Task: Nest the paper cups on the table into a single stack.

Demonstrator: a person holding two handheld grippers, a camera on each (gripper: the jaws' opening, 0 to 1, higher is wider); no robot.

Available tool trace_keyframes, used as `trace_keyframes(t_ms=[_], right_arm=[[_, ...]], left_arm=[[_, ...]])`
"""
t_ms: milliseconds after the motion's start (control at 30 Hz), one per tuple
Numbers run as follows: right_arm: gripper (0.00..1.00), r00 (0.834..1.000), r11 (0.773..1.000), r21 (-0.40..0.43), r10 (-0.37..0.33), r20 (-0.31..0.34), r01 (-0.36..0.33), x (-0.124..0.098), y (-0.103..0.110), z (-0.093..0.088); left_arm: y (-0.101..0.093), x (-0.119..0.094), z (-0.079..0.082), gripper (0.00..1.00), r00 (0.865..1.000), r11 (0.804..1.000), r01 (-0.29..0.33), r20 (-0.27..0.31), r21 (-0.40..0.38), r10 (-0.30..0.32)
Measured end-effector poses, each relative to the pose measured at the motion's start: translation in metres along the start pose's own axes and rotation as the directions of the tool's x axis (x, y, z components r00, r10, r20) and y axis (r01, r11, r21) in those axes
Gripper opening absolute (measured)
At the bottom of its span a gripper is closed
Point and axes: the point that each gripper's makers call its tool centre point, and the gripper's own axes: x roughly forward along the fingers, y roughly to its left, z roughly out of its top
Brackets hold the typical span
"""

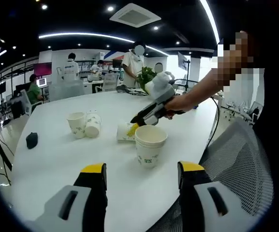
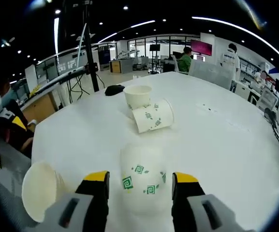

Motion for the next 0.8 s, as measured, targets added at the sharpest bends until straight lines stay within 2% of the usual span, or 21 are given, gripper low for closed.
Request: trace_keyframes(t_ms=[300,667,800], right_arm=[[0.43,1.0,1.0,0.016,0.015,-0.023,-0.015,0.011,-0.003,0.001],[0.38,1.0,0.996,0.086,0.002,-0.001,-0.001,0.005,-0.004,-0.002],[0.38,1.0,0.993,0.116,-0.005,0.026,0.002,-0.004,-0.006,0.003]], left_arm=[[0.002,0.001,-0.002,0.56,1.0,1.0,-0.007,-0.01,0.008,0.007],[0.005,0.002,-0.008,0.52,0.999,1.0,-0.017,-0.04,0.014,0.017],[0.005,0.002,-0.009,0.53,0.999,1.0,-0.012,-0.045,0.017,0.013]])
